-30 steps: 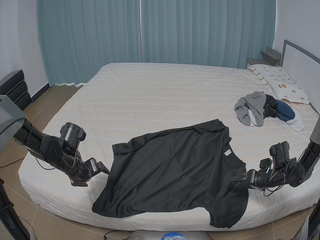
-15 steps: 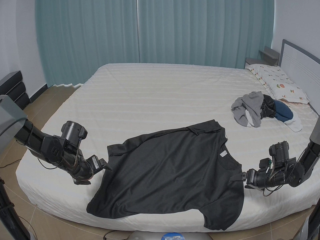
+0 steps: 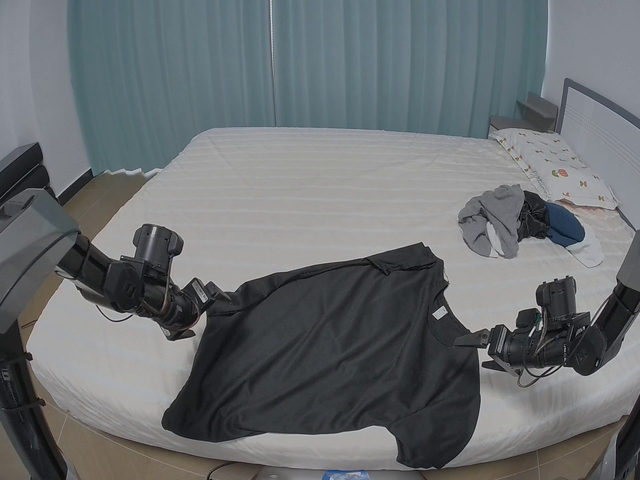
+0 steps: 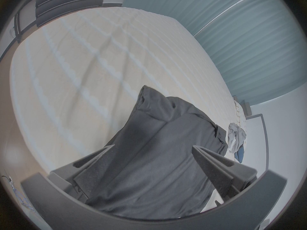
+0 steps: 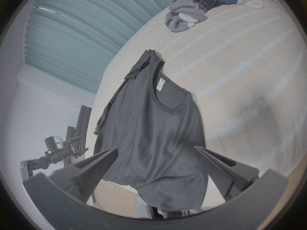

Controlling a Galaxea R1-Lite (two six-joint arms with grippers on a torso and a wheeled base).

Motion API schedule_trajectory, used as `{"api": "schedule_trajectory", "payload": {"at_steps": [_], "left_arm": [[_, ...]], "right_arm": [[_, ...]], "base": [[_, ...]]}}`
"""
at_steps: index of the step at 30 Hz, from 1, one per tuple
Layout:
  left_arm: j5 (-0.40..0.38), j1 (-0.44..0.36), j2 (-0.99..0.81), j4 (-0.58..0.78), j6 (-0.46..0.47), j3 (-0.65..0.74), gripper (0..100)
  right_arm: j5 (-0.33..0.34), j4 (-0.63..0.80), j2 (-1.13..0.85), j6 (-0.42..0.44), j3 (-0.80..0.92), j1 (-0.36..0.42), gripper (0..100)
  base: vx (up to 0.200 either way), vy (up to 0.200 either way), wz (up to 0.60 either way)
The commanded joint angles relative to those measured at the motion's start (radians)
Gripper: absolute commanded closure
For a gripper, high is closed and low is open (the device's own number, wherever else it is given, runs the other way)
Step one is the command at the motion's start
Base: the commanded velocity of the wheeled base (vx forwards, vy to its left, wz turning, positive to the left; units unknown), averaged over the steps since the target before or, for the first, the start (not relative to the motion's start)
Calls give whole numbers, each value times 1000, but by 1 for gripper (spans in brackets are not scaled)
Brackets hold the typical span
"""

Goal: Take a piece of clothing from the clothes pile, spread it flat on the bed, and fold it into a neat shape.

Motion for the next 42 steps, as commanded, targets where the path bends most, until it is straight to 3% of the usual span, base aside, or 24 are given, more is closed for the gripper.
{"api": "schedule_trajectory", "payload": {"at_steps": [1,13,14,27,28,30,37,42], "left_arm": [[29,30,209,-4,7,-197,0],[88,47,396,6,58,-446,0],[88,47,401,6,58,-455,100],[106,75,397,-5,49,-510,100],[166,95,410,-7,39,-579,100],[203,104,427,-5,23,-647,100],[210,105,480,-5,-14,-773,100],[210,110,480,-1,-13,-785,100]], "right_arm": [[-1,-43,7,60,0,9,0],[-1,-44,27,60,-10,5,0],[-1,-44,30,60,-10,5,0],[-1,-44,42,60,-15,-2,0],[-1,-46,39,60,-16,-2,0],[-7,-57,39,63,-24,-2,0],[-33,-120,64,83,-41,6,0],[-83,-127,114,101,-153,6,0]], "base": [[0,0,0],[0,0,0],[0,0,0],[0,0,0],[0,0,0],[0,0,0],[0,0,0],[0,0,0]]}}
